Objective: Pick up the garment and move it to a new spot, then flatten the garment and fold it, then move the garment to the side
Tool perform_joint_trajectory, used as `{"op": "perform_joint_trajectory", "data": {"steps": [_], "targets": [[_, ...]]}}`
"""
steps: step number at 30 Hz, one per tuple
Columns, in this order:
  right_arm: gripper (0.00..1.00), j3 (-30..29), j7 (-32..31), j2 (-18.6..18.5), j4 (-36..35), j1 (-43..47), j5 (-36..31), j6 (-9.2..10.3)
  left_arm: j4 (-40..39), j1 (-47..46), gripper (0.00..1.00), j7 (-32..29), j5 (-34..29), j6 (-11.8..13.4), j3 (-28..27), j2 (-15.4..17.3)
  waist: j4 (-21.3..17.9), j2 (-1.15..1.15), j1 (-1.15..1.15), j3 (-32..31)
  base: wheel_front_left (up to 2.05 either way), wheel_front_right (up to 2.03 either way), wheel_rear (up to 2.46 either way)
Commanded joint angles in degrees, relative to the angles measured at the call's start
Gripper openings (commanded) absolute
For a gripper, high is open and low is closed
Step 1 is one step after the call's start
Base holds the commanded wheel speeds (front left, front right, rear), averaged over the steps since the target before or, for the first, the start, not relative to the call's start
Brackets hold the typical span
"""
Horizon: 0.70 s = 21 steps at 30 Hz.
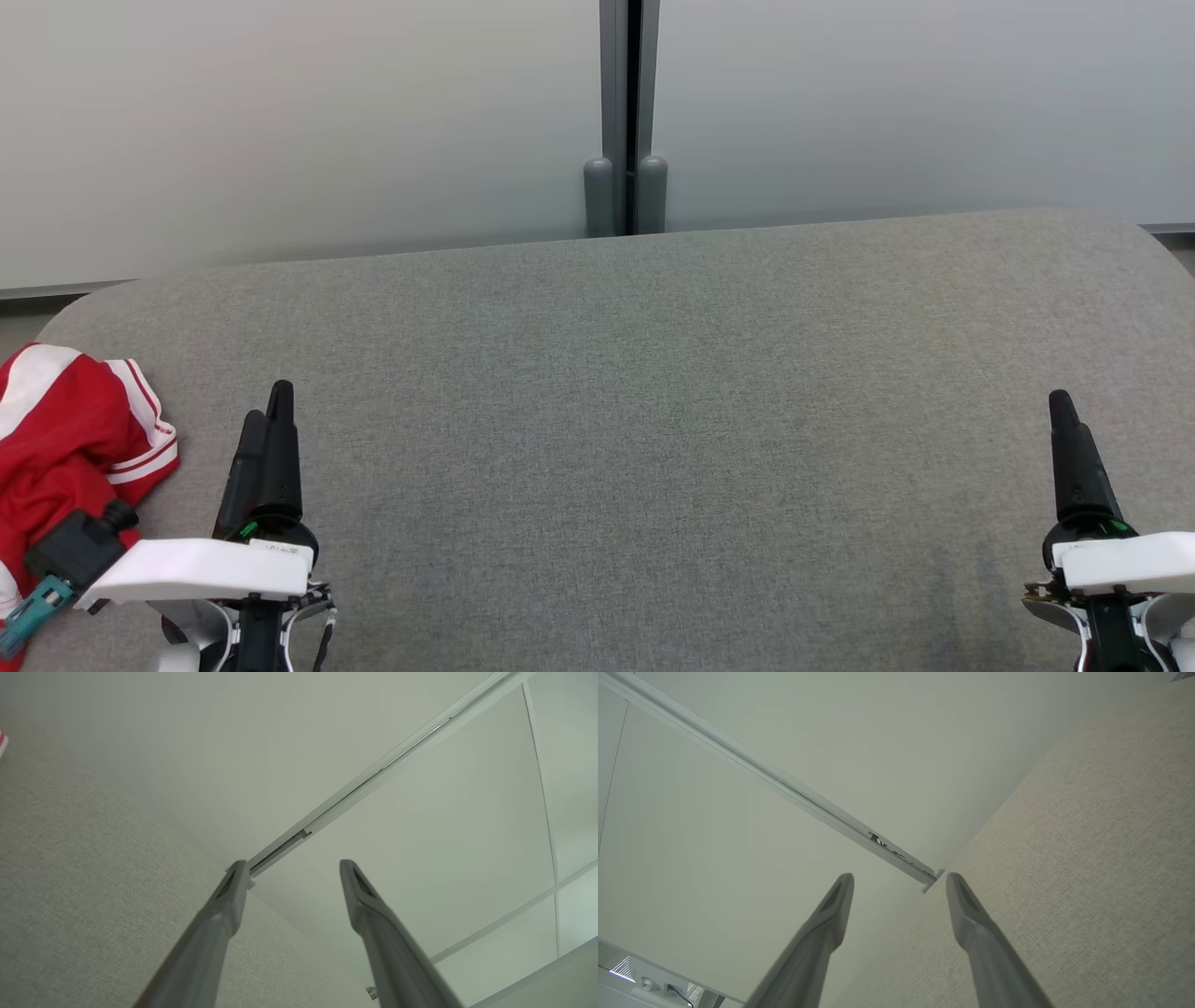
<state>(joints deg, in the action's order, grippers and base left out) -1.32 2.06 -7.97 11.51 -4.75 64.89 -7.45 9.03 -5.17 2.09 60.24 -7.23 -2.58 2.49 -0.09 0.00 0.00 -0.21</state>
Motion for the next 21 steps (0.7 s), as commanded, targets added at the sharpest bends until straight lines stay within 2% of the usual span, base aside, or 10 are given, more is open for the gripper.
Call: {"op": "perform_joint_trajectory", "data": {"steps": [1, 10, 21], "targets": [[1.00, 0.2, 0.8, -0.8, -1.2, -1.1, -3.2, -0.03, -1.3, -0.8, 1.00, 0.7, -3.2, 0.0, 0.3, 0.3, 0.0, 0.00, 0.00, -0.1, 0.00, 0.00, 0.00], [1.00, 1.4, 2.7, -1.5, -1.4, -0.4, -13.6, -0.04, -1.0, 0.6, 1.00, 2.7, -13.0, 0.3, 1.0, 0.4, 0.0, 0.00, 0.00, -0.5, 0.00, 0.00, 0.00], [1.00, 2.5, 3.3, -2.3, -0.7, 0.3, -22.4, -0.04, 0.2, 1.7, 1.00, 4.4, -22.7, 1.3, 1.8, 1.1, -0.2, 0.00, 0.00, -0.9, 0.00, 0.00, 0.00]]}}
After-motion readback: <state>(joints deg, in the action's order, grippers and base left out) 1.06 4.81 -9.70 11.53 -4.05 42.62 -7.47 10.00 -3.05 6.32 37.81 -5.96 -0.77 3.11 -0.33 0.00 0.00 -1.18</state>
